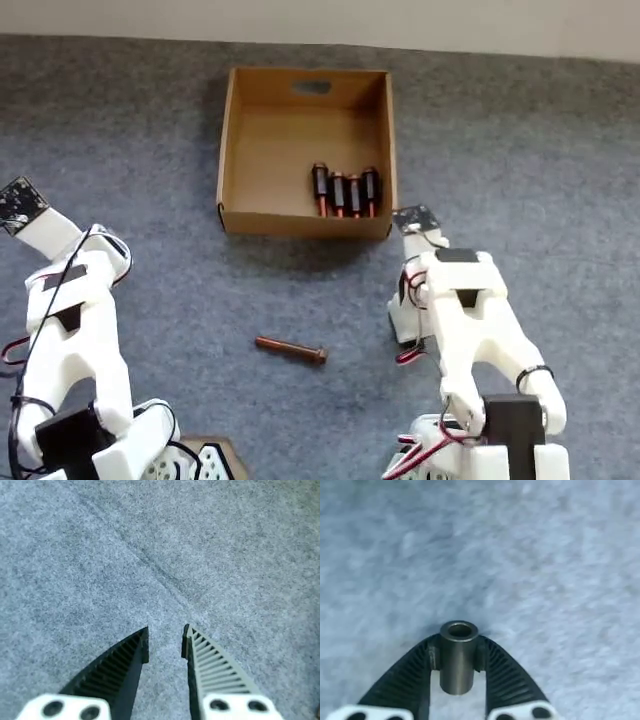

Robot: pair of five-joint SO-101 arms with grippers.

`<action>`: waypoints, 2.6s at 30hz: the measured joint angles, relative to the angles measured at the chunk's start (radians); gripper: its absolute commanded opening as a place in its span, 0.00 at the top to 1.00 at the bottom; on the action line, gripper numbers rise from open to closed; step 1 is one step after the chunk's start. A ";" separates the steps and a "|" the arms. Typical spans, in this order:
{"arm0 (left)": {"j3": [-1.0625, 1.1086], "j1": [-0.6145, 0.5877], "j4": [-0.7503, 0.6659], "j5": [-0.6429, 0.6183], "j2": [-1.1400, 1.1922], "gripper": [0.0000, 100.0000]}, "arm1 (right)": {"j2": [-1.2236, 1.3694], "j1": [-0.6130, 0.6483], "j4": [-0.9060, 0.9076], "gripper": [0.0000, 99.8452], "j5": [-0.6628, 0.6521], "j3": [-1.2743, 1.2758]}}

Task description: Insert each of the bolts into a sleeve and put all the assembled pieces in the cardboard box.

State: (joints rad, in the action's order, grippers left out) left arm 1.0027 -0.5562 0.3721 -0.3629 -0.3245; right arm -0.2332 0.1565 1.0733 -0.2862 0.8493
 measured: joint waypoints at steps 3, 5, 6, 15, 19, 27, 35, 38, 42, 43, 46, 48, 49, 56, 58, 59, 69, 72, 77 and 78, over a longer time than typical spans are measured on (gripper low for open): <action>0.000 0.000 0.000 0.000 0.000 0.87 | -0.130 -0.005 0.103 1.00 -0.002 -0.048; 0.000 0.009 0.000 -0.002 0.000 0.87 | -0.250 -0.002 0.121 1.00 -0.002 -0.058; 0.000 0.018 0.000 0.000 0.000 0.87 | -0.315 0.000 0.120 1.00 -0.002 -0.058; -0.002 0.149 0.040 0.176 0.000 0.87 | -0.778 -0.002 -0.052 1.00 0.163 0.190; -0.023 0.235 0.103 0.293 0.000 0.87 | -0.825 0.018 -0.150 1.00 0.249 0.295; -0.118 0.322 0.301 0.428 0.000 0.87 | -0.835 0.018 -0.209 1.00 0.296 0.361; -0.222 0.361 0.493 0.516 0.000 0.87 | -0.836 0.018 -0.210 1.00 0.358 0.396; -0.239 0.397 0.542 0.560 0.000 0.87 | -0.839 0.018 -0.210 1.00 0.368 0.396; -0.247 0.514 0.657 0.686 0.000 0.87 | -0.839 0.018 -0.210 1.00 0.368 0.396; -0.247 0.555 0.686 0.724 0.000 0.87 | -0.839 0.018 -0.210 1.00 0.368 0.396; -0.247 0.680 0.760 0.799 0.000 0.87 | -0.839 0.018 -0.210 0.99 0.368 0.396; -0.247 0.750 0.776 0.813 0.000 0.87 | -0.839 0.018 -0.210 0.99 0.368 0.396; -0.244 0.779 0.778 0.816 0.000 0.87 | -0.839 0.018 -0.210 0.99 0.368 0.396; -0.160 0.934 0.738 0.825 0.000 0.87 | -0.839 0.018 -0.210 0.99 0.368 0.396; -0.127 0.974 0.707 0.825 0.000 0.87 | -0.839 0.018 -0.210 0.99 0.368 0.396; -0.117 0.988 0.698 0.825 0.000 0.87 | -0.839 0.018 -0.210 0.99 0.368 0.396; -0.097 1.011 0.681 0.879 -0.002 0.87 | -0.839 0.018 -0.210 0.99 0.368 0.396; -0.086 1.014 0.681 0.908 -0.005 0.87 | -0.839 0.018 -0.210 0.99 0.368 0.396; -0.086 1.016 0.681 0.911 -0.005 0.87 | -0.839 0.018 -0.210 0.99 0.368 0.396; -0.086 1.017 0.681 0.911 -0.005 0.87 | -0.839 0.018 -0.210 0.99 0.368 0.396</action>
State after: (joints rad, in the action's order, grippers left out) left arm 0.9168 0.4611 1.0533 0.5485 -0.3291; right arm -1.0725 0.1749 0.8631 0.0821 1.2451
